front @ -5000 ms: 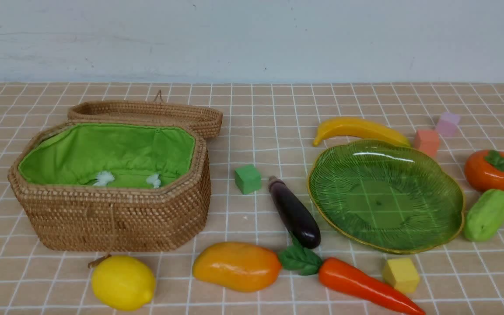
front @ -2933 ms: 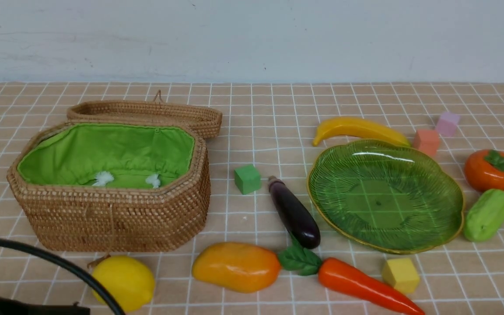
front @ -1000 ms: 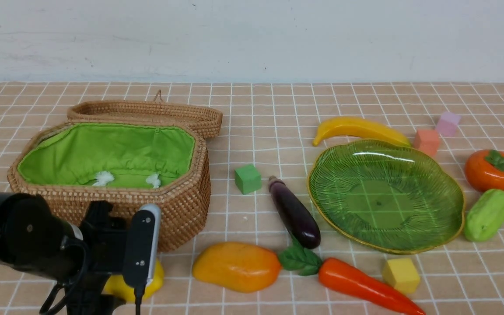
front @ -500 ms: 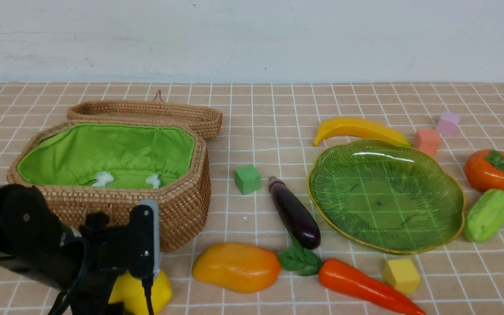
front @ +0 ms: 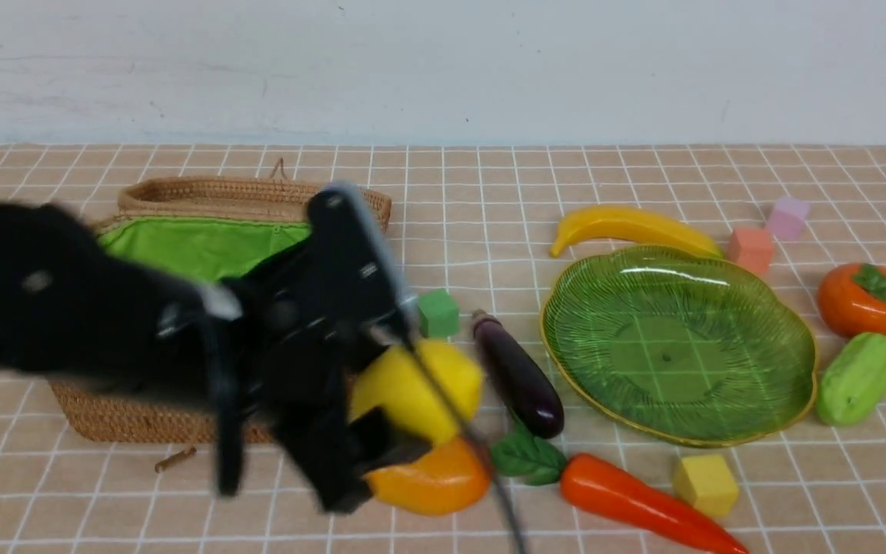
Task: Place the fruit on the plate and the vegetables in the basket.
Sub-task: Grab a lemon with your left arm and place it on the plate on the right
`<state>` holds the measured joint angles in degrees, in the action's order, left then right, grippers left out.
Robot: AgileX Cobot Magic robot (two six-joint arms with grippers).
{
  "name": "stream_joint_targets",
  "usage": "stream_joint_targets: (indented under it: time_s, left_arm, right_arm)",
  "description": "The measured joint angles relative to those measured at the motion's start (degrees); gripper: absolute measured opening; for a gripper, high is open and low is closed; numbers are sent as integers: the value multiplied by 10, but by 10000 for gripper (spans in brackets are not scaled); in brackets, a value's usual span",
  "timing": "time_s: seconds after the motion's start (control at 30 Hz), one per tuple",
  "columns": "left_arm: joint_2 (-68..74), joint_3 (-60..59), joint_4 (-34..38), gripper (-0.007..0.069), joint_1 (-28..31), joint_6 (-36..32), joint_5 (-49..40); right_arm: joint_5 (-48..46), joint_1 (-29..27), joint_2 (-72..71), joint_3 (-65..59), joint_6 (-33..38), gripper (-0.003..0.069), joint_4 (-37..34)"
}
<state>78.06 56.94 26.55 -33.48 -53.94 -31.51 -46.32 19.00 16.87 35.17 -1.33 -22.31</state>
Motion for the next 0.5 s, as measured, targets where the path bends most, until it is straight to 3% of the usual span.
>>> stream_joint_targets:
  time_s: [0.17,0.23,0.27,0.33,0.5]
  left_arm:
    - [142,156,-13,556,-64,79,7]
    - [188,207,-13,556,-73,97,7]
    - [261,285,-12,556,-79,123,5]
    - [343,376,-12,556,-80,158,-4]
    - [511,575,-36,556,-80,226,-49]
  right_arm:
    - [-1,0,6,0,-35,134,66]
    - [-6,0,11,0,-74,135,107]
    - [-15,0,14,0,-119,137,154]
    - [-34,0,16,0,-159,138,184]
    - [-82,0,16,0,-173,140,183]
